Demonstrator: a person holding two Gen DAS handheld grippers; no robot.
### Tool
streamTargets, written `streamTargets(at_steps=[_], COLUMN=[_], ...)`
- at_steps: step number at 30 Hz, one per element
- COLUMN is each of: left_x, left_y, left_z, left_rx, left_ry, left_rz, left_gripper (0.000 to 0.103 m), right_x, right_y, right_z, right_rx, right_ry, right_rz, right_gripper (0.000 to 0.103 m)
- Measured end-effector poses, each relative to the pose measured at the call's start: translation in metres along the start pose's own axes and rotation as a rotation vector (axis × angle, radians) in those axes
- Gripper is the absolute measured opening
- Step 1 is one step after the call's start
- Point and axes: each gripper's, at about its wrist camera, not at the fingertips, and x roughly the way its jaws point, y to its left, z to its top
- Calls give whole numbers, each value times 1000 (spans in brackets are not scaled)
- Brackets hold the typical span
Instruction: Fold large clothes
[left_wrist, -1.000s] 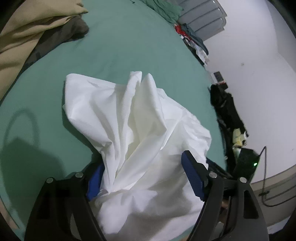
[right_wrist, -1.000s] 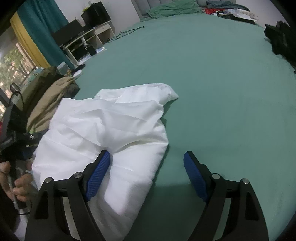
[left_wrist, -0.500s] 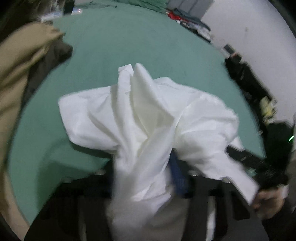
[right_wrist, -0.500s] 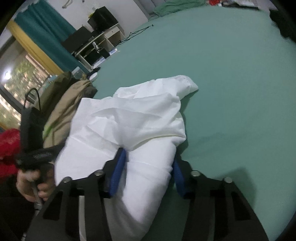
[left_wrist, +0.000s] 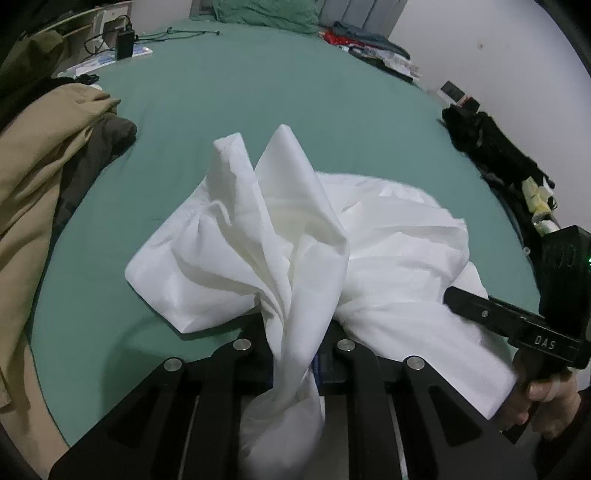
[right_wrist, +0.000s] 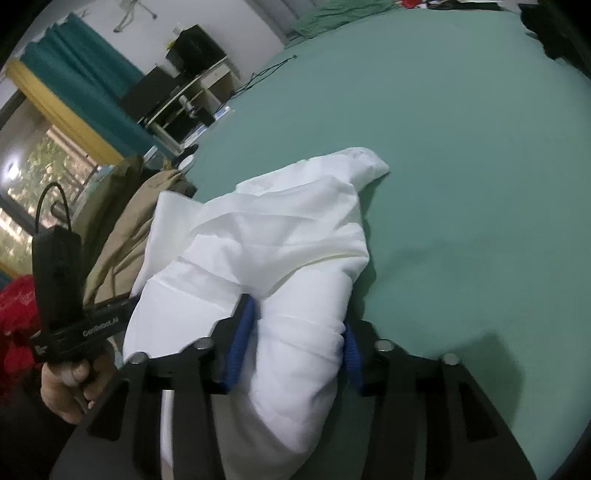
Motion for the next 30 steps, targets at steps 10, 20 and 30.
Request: streamTargets(at_steps=[10, 20, 30], left_x=[-38, -91, -127], left_y=[-8, 14, 73], left_z=[6, 26, 40], left_rx=[-21, -53, -164], left_ry=[-95, -258, -353], left_rz=[-66, -80, -50], left_gripper=[11, 10, 10], right_x=[-32, -44, -22], right_y=[43, 103, 151], right_z=[7, 32, 49], right_rx=[-93, -205, -241], right_ry=[-76, -152, -189], right_rz=[-16, -20, 21], right_gripper=[22, 21, 20])
